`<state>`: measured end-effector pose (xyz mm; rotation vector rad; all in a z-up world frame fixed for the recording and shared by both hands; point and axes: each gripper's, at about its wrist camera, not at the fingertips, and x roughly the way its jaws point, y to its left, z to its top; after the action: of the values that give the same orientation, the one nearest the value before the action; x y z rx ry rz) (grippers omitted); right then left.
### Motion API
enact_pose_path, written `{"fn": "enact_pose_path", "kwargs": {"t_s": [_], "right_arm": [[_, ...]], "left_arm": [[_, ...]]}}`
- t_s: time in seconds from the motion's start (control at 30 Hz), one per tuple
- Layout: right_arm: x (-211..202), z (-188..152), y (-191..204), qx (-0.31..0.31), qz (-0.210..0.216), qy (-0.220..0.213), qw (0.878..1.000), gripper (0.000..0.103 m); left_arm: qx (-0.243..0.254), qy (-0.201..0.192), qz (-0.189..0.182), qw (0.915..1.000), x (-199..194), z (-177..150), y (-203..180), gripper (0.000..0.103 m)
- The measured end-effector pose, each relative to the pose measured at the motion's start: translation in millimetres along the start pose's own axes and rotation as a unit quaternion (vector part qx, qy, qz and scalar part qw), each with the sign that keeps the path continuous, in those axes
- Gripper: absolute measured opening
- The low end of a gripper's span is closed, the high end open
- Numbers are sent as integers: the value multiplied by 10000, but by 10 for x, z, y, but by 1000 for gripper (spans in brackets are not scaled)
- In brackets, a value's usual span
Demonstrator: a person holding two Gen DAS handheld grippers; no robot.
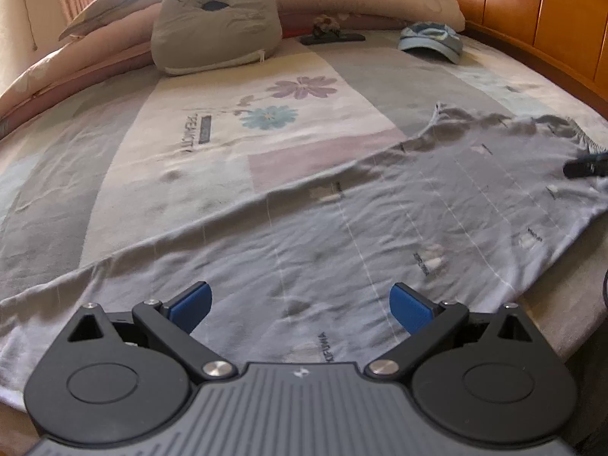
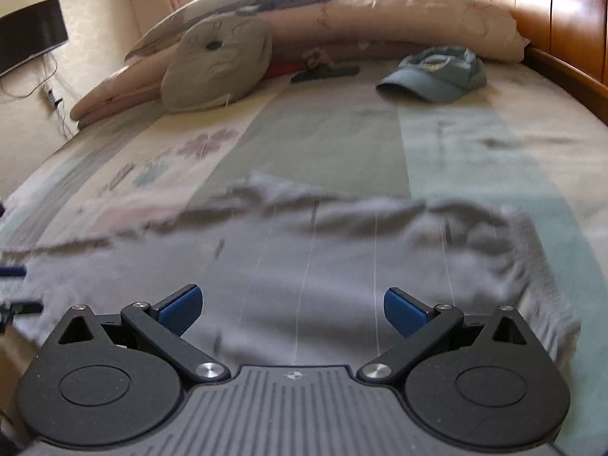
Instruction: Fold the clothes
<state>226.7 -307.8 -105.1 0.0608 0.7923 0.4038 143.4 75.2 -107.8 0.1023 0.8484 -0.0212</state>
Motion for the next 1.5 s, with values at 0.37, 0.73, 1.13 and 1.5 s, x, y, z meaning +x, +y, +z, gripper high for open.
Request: {"fn": "enact_pose_path", "kwargs": {"t_s": [0.37,0.73,1.13,1.5], "right_arm": [[-124,-28,64,234,-633,-320,9972,103],[197,-210,247,-109,-1204,-80,9926,103],[209,-253,264,-60,-1304,-228,9912,103],[203,-261,288,-44,-1356,-219,9905,103]], "left_arm": [[-75,-177,-269,9995,-53,27,-151,100],[-103,-72,-745,9971,-88,-100,-189,100],[-938,194,456,9944,-48,-330,1054,101],[-1220,54,429,9916,248,-50,1362,101]]}}
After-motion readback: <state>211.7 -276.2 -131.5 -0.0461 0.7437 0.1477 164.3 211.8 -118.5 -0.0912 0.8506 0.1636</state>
